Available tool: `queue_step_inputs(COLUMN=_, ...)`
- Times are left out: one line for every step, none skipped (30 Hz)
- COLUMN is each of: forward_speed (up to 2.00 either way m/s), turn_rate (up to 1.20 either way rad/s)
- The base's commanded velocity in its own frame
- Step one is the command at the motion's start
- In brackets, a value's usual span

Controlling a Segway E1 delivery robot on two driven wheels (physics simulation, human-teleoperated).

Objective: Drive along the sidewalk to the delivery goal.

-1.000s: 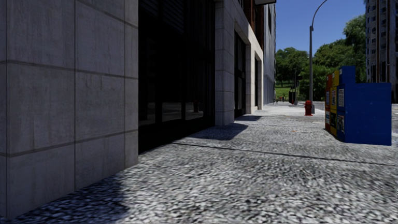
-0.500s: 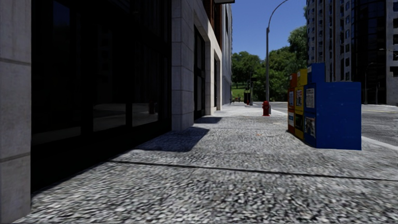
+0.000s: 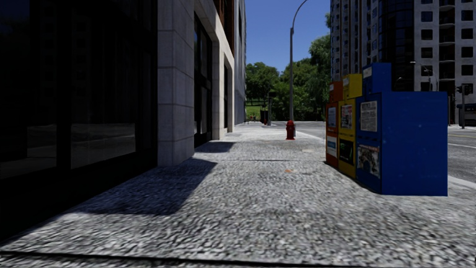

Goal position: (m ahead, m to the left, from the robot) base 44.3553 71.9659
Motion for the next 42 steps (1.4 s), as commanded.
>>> queue_step_inputs(forward_speed=2.0, turn_rate=0.0)
queue_step_inputs(forward_speed=2.0, turn_rate=0.0)
queue_step_inputs(forward_speed=2.0, turn_rate=0.0)
queue_step_inputs(forward_speed=2.0, turn_rate=0.0)
queue_step_inputs(forward_speed=2.0, turn_rate=0.0)
queue_step_inputs(forward_speed=2.0, turn_rate=0.0)
queue_step_inputs(forward_speed=2.0, turn_rate=0.0)
queue_step_inputs(forward_speed=2.0, turn_rate=0.0)
queue_step_inputs(forward_speed=2.0, turn_rate=0.0)
queue_step_inputs(forward_speed=2.0, turn_rate=0.0)
queue_step_inputs(forward_speed=2.0, turn_rate=0.0)
queue_step_inputs(forward_speed=2.0, turn_rate=0.0)
queue_step_inputs(forward_speed=2.0, turn_rate=0.0)
queue_step_inputs(forward_speed=2.0, turn_rate=0.0)
queue_step_inputs(forward_speed=2.0, turn_rate=0.0)
queue_step_inputs(forward_speed=2.0, turn_rate=0.0)
queue_step_inputs(forward_speed=2.0, turn_rate=0.0)
queue_step_inputs(forward_speed=2.0, turn_rate=0.0)
queue_step_inputs(forward_speed=2.0, turn_rate=0.0)
queue_step_inputs(forward_speed=2.0, turn_rate=0.0)
queue_step_inputs(forward_speed=2.0, turn_rate=0.0)
queue_step_inputs(forward_speed=2.0, turn_rate=0.0)
queue_step_inputs(forward_speed=2.0, turn_rate=-0.1)
queue_step_inputs(forward_speed=2.0, turn_rate=-0.14)
queue_step_inputs(forward_speed=2.0, turn_rate=-0.15)
queue_step_inputs(forward_speed=2.0, turn_rate=-0.16)
queue_step_inputs(forward_speed=2.0, turn_rate=-0.16)
queue_step_inputs(forward_speed=2.0, turn_rate=-0.16)
queue_step_inputs(forward_speed=2.0, turn_rate=-0.16)
queue_step_inputs(forward_speed=2.0, turn_rate=-0.16)
queue_step_inputs(forward_speed=2.0, turn_rate=-0.16)
queue_step_inputs(forward_speed=2.0, turn_rate=-0.16)
queue_step_inputs(forward_speed=2.0, turn_rate=-0.16)
queue_step_inputs(forward_speed=2.0, turn_rate=-0.16)
queue_step_inputs(forward_speed=2.0, turn_rate=-0.16)
queue_step_inputs(forward_speed=2.0, turn_rate=-0.16)
queue_step_inputs(forward_speed=2.0, turn_rate=-0.16)
queue_step_inputs(forward_speed=2.0, turn_rate=-0.16)
queue_step_inputs(forward_speed=2.0, turn_rate=-0.16)
queue_step_inputs(forward_speed=2.0, turn_rate=-0.18)
queue_step_inputs(forward_speed=2.0, turn_rate=-0.18)
queue_step_inputs(forward_speed=2.0, turn_rate=-0.18)
